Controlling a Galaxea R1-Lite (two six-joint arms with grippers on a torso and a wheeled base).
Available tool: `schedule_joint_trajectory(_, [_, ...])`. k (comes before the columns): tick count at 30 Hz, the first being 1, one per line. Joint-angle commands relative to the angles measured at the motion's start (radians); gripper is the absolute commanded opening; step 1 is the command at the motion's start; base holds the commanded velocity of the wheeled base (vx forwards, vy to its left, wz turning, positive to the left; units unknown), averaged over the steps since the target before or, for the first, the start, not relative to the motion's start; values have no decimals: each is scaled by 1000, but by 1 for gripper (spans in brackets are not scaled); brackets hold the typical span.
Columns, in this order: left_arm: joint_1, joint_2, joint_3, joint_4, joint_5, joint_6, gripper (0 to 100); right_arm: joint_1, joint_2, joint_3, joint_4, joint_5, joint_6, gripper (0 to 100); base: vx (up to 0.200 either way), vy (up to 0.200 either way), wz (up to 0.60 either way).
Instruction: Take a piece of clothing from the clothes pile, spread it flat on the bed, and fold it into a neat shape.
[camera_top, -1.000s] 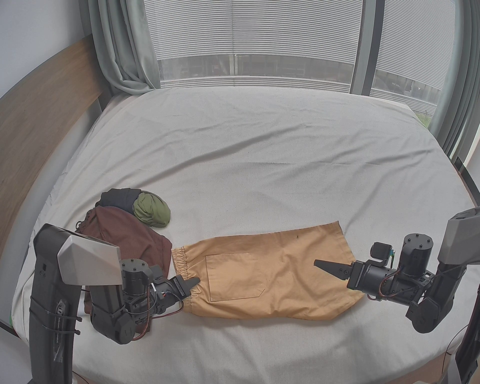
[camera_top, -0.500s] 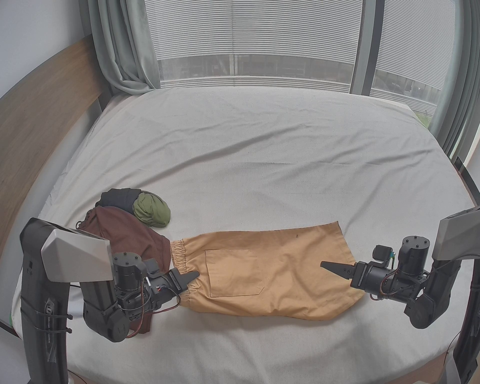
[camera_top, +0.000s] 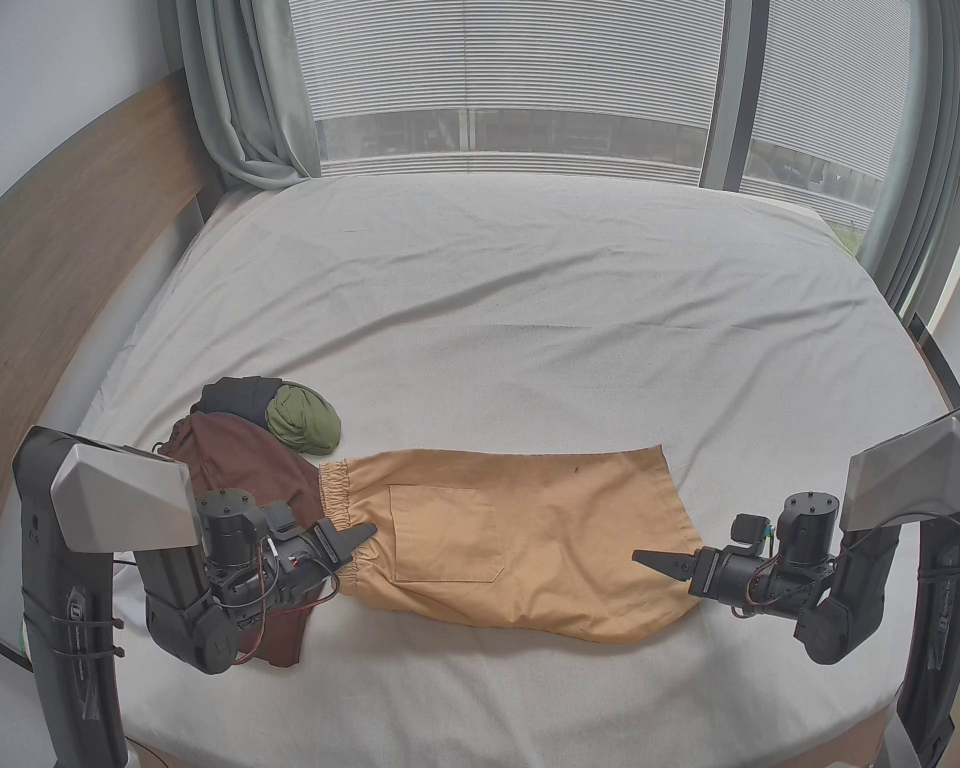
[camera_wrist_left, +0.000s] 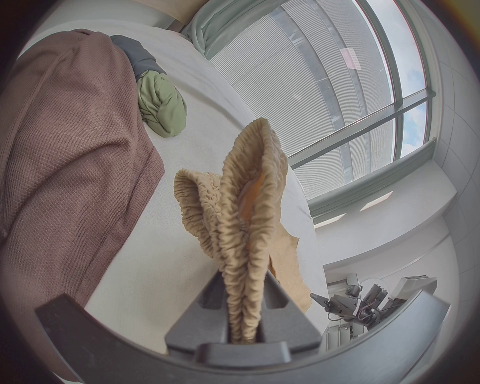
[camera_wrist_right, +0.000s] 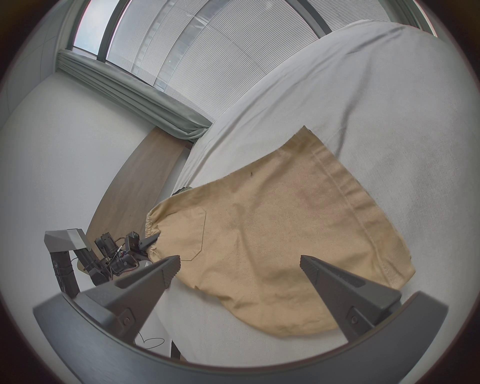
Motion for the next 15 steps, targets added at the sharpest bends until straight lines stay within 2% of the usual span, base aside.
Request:
schedule_joint_trajectory(1, [15, -17, 8, -1, -1, -1, 0, 8, 53, -12, 0, -1, 0, 100, 0, 0, 0])
schedule_joint_trajectory(8, [66, -40, 25, -1, -56, 2, 0, 10, 72, -13, 0, -3, -24, 100, 0, 0, 0])
schedule_joint_trajectory(15, [146, -53, 64, -1, -138, 79, 0, 20, 73, -12, 0, -3, -24, 100, 0, 0, 0])
